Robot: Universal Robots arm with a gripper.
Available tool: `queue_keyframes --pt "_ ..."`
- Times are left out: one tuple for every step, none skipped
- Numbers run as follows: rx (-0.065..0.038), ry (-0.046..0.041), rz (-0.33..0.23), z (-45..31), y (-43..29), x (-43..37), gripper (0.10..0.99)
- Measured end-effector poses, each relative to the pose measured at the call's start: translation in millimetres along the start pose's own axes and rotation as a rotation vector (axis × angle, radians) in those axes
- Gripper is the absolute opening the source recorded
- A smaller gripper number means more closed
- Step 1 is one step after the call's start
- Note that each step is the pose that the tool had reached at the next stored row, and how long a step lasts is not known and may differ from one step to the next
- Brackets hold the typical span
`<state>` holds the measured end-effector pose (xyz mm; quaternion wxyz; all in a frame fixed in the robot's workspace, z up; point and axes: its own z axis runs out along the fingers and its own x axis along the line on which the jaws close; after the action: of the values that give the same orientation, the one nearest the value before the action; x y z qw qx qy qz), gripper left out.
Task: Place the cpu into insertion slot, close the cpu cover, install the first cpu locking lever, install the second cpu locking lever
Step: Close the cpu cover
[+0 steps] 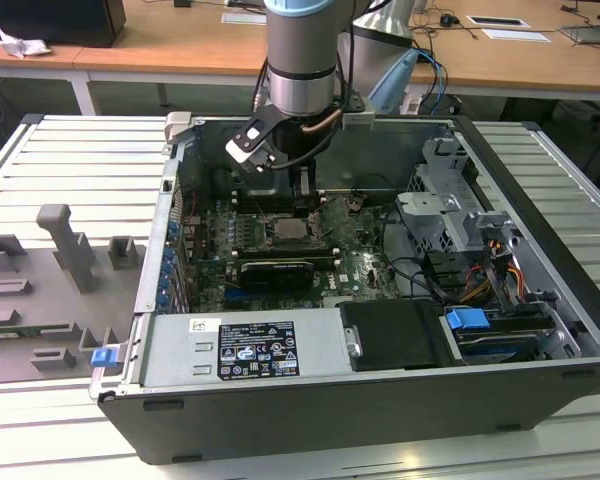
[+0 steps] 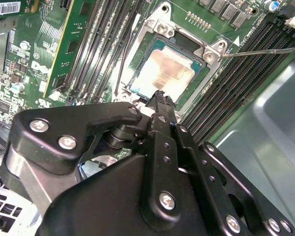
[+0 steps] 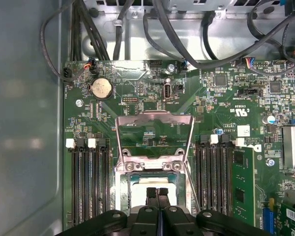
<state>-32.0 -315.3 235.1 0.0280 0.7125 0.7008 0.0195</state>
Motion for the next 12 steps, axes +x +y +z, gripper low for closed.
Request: queue_keyframes --pt "0.0 -0.0003 0.0 -0.2 0.0 0.0 0.106" --pt "0.0 -0.0008 0.0 -0.6 0.0 0.0 0.106" --pt "0.0 -0.0014 0.0 -0.9 0.0 0.1 0.106" --pt "0.0 -0.0019 0.0 -1.1 0.1 0.1 0.106" --pt "0.0 -0.0024 0.0 -1.3 0.1 0.1 0.106" --pt "0.0 -0.0041 0.0 -1.9 0.1 0.1 0.106" --pt "0.0 -0.0066 0.0 -2.8 0.2 0.2 0.106" --pt "0.0 -0.007 0.0 -2.9 0.2 0.2 0.106" --pt "0.0 -0.0074 0.0 -3.0 0.2 0.2 0.106" --pt "0.0 -0.0077 0.0 -3.1 0.2 0.2 0.106" --pt "0.0 -0.0081 -0.001 -3.2 0.2 0.2 0.106" --pt "0.0 -0.0085 -0.001 -3.3 0.2 0.2 0.106"
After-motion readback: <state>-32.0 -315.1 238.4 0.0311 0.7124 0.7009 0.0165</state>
